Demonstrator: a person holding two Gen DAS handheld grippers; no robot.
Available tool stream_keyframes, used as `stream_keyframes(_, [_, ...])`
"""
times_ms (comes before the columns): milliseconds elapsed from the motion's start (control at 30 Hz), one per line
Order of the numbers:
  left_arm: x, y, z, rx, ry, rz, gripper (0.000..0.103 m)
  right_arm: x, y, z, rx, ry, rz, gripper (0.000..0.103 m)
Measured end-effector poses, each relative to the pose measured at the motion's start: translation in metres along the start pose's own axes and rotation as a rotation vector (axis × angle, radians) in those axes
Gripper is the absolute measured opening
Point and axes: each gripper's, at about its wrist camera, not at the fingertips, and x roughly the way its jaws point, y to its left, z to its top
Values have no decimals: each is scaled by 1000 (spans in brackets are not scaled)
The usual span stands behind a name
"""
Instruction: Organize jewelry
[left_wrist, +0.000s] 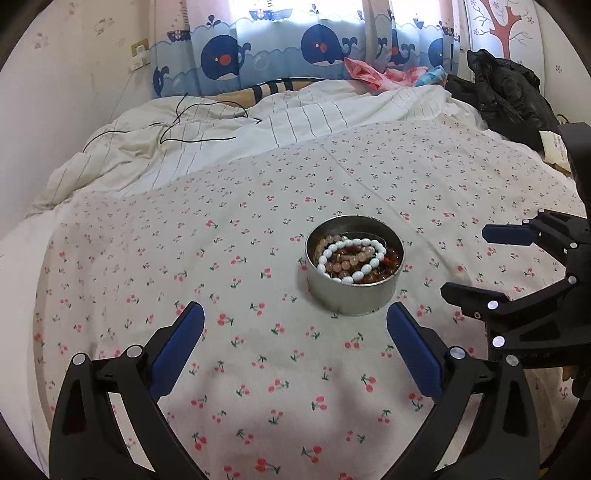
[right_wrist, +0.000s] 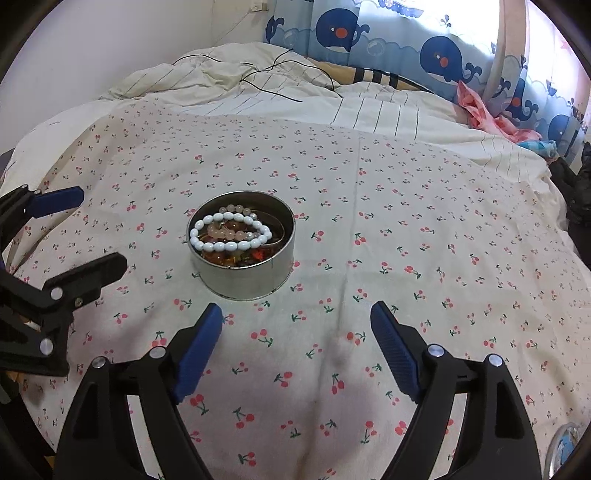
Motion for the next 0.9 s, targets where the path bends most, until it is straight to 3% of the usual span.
stream_keyframes(200, [-8, 0, 1, 2, -14, 0, 95, -3, 7, -4, -17, 4, -10, 85])
stream_keyframes(900, [-4, -6, -1, 9, 5, -3, 95, 3, 10, -12, -23, 35, -21, 88])
